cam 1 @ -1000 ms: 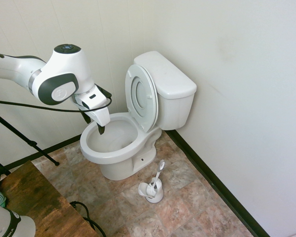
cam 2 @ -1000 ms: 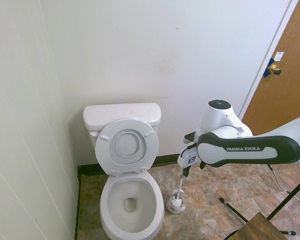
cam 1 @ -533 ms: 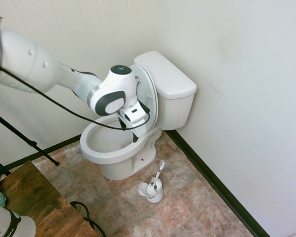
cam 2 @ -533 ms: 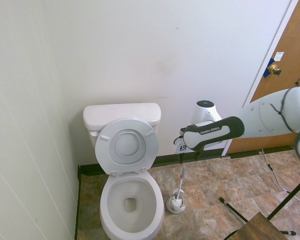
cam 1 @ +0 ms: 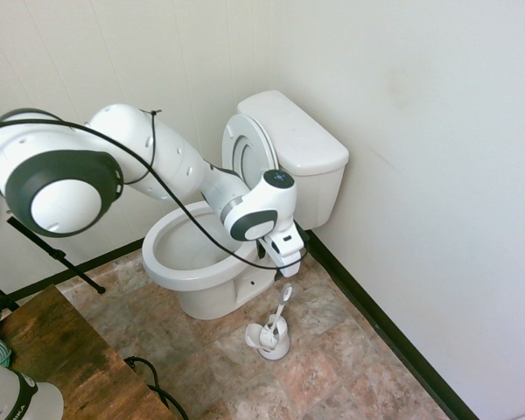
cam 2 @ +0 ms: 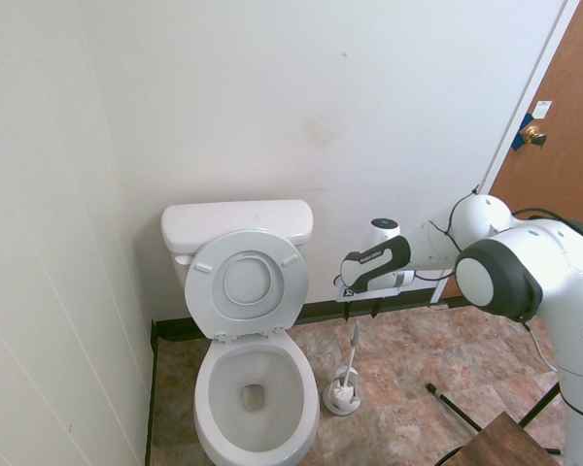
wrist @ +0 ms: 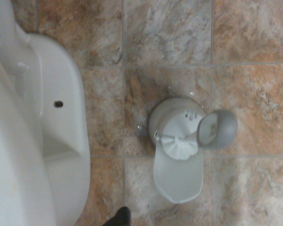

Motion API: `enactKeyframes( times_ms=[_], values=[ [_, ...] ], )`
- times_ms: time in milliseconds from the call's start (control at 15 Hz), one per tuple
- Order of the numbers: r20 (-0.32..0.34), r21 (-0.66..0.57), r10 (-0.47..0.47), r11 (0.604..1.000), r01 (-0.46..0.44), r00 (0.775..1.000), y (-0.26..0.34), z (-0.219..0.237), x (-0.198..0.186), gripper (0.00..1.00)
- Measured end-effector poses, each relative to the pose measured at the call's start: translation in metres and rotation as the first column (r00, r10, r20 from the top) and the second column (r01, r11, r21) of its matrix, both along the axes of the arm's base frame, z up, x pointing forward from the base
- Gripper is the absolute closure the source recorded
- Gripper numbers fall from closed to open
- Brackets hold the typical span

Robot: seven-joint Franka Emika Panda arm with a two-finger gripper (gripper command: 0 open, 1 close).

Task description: Clean the toilet

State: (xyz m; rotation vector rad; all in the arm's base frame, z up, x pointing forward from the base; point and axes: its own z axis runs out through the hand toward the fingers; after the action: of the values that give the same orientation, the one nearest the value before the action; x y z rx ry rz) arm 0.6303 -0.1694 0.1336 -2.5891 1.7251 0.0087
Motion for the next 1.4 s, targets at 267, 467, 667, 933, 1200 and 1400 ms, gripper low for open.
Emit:
enactKeyframes(
  times_ms=[267, 467, 667, 933, 1200, 1400],
  values=[
    [0.023, -0.008, -0.009, 1.000, 0.010, 1.000, -0.020, -0.036, 0.009, 0.00],
    [0.039, -0.021, -0.025, 0.999, 0.026, 0.999, -0.031, -0.072, -0.002, 0.00],
    [0.039, -0.004, -0.015, 1.000, 0.015, 0.999, -0.037, -0.098, -0.003, 0.00],
    [0.038, 0.015, 0.008, 1.000, -0.009, 0.999, -0.031, -0.131, 0.008, 1.00],
    [0.047, 0.018, 0.007, 1.000, -0.008, 0.999, -0.031, -0.139, 0.016, 1.00],
    [0.045, 0.026, 0.008, 1.000, -0.009, 0.999, -0.029, -0.140, 0.019, 1.00]
  ],
)
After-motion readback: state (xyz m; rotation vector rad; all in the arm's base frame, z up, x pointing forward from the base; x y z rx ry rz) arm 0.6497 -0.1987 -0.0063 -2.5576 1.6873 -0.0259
